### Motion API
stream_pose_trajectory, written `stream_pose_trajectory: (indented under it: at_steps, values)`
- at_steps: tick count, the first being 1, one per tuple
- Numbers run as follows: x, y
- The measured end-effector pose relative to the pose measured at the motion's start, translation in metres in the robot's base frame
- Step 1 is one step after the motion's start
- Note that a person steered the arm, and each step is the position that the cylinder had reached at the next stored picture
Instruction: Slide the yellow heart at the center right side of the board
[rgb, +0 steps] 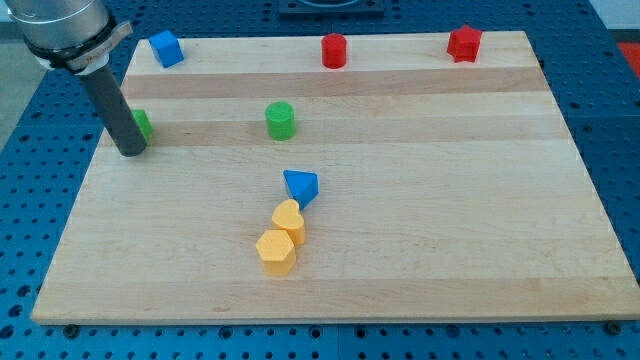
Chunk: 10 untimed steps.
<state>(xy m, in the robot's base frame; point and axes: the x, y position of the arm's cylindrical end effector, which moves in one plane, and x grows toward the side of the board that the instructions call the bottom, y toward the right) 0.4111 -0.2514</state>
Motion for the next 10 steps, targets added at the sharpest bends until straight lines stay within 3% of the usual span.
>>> stream_pose_trajectory:
  at_steps: [2,5,6,8,10]
  values:
    - [0.002,0.0]
    - [0.116,-0.038]
    - [0.14,0.016]
    - [0.117,0.123]
    - [0.114,0.281]
